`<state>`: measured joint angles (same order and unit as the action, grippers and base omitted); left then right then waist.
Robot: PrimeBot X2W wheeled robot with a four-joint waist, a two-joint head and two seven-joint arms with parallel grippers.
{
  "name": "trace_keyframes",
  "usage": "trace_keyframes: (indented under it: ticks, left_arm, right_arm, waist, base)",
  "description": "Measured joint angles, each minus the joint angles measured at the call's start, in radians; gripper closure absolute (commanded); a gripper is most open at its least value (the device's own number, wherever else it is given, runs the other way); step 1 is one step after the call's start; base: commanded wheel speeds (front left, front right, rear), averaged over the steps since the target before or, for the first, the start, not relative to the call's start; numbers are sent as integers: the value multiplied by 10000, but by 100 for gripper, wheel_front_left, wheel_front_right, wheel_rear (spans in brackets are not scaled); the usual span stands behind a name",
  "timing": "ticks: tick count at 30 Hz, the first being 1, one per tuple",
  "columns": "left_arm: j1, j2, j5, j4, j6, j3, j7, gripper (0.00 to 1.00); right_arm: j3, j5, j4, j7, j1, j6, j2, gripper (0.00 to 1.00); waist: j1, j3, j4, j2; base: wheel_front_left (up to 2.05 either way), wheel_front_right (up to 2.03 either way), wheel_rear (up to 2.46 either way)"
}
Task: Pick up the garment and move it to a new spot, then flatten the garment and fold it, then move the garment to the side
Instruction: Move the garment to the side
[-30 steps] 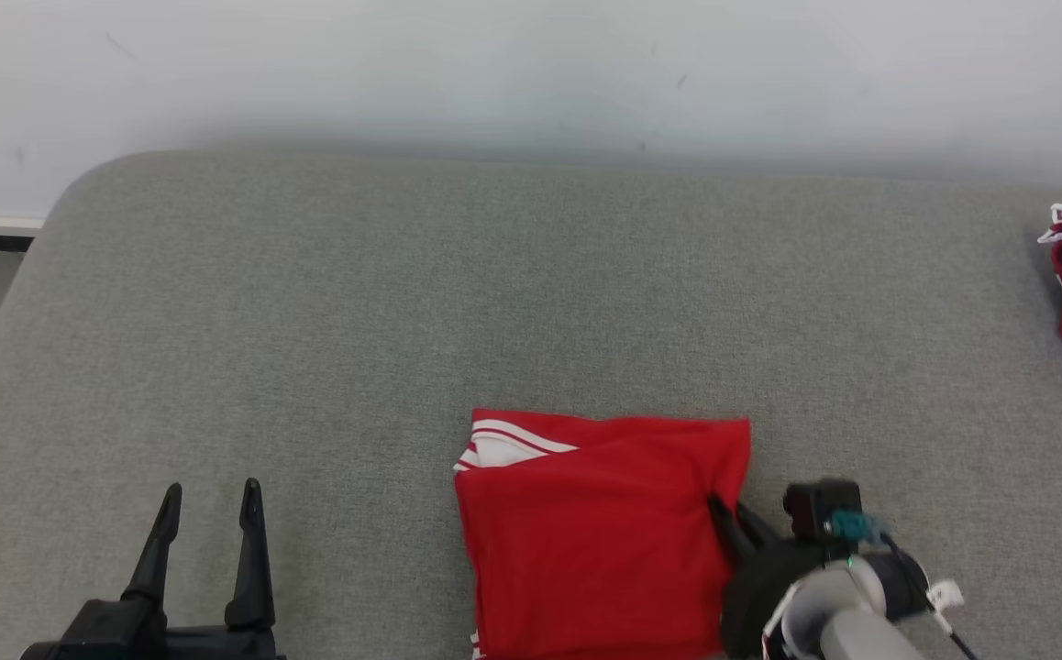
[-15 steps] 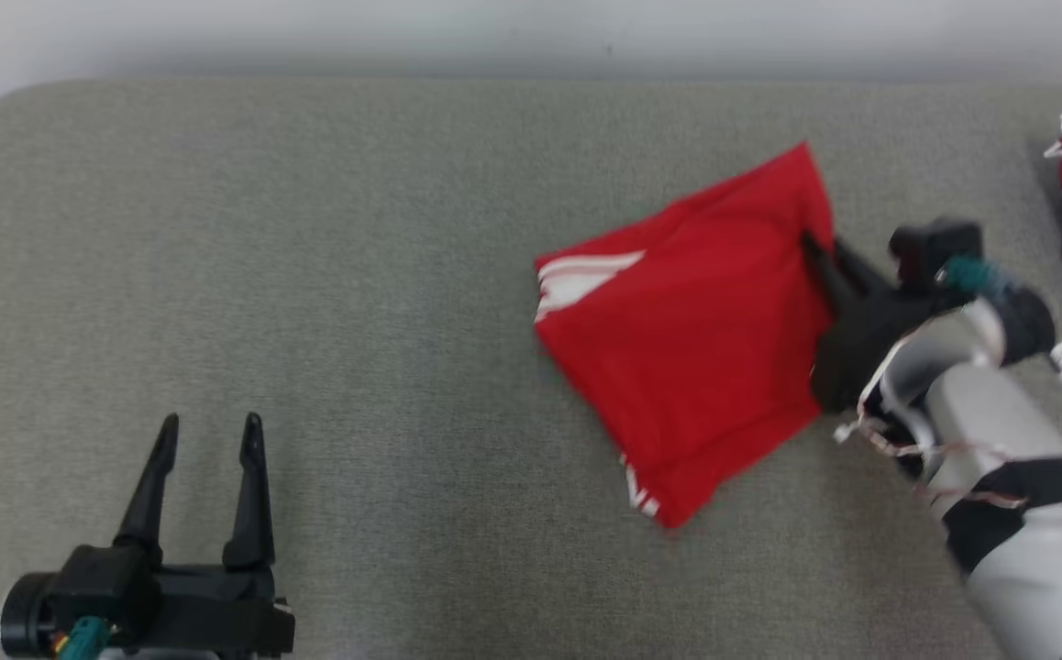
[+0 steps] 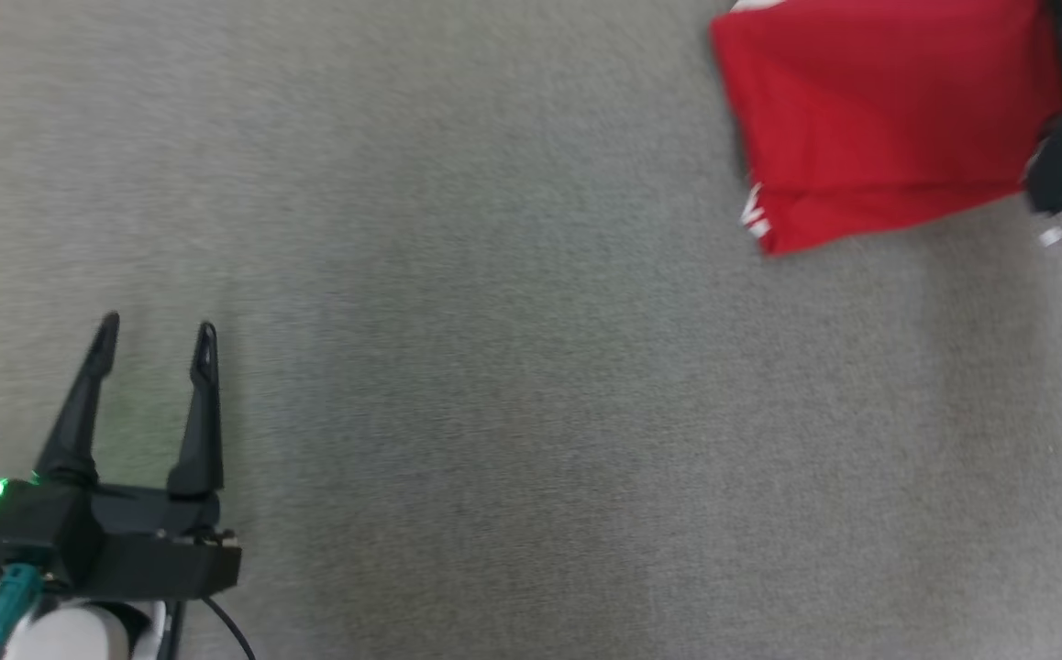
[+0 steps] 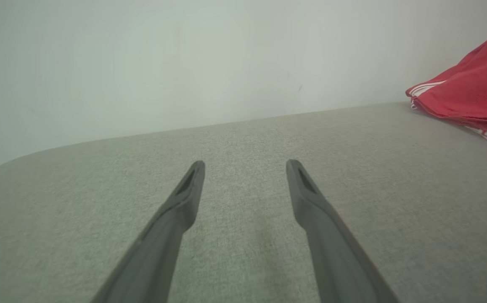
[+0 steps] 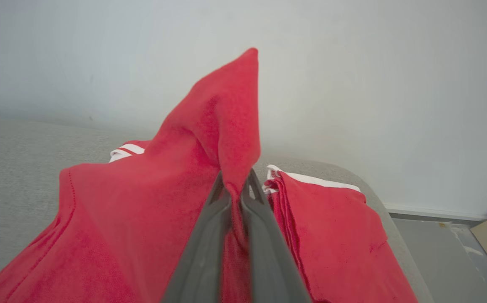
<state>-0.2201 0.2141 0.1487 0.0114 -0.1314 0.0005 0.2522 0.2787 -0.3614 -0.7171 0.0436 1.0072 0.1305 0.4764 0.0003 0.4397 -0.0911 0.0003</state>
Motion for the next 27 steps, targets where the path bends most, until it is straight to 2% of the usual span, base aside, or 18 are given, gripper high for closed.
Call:
trace_keyframes:
  ticks: [9,18,23,24,25,27]
  left_arm:
    - [-245,529,-79,-1170,0,38,-516,0]
    - [-249,704,-81,-2075,82,38,-752,0]
    - [-194,759,-79,-2378,173,90,-840,0]
    - [-183,779,-79,-2412,178,98,-857,0]
    - [-178,790,-79,-2433,184,107,-865,0]
    - [-149,842,-77,-2481,236,140,-886,0]
  right_arm:
    - [-84,-184,-775,140,1449,0,1252,100]
    - [366,88,-1797,357,2586,2,2608,100]
    - [477,192,-2518,395,2944,2,2658,100]
    - [479,244,-2583,213,2986,2,2619,54]
    - [489,326,-2638,61,3026,2,2575,0]
    - [520,598,-2815,-309,3074,2,2416,0]
  waist:
    - [-1,1067,-804,0]
    - [-1,1819,-994,0]
    - [-3,1993,-1019,-1]
    - [-3,2013,-1038,-1]
    - [-3,2029,-1058,-1]
    - [-3,2052,-1118,-1]
  base:
    - [0,0,0]
    - [0,0,0]
    - [0,0,0]
    - [0,0,0]
    - [0,0,0]
    - [0,0,0]
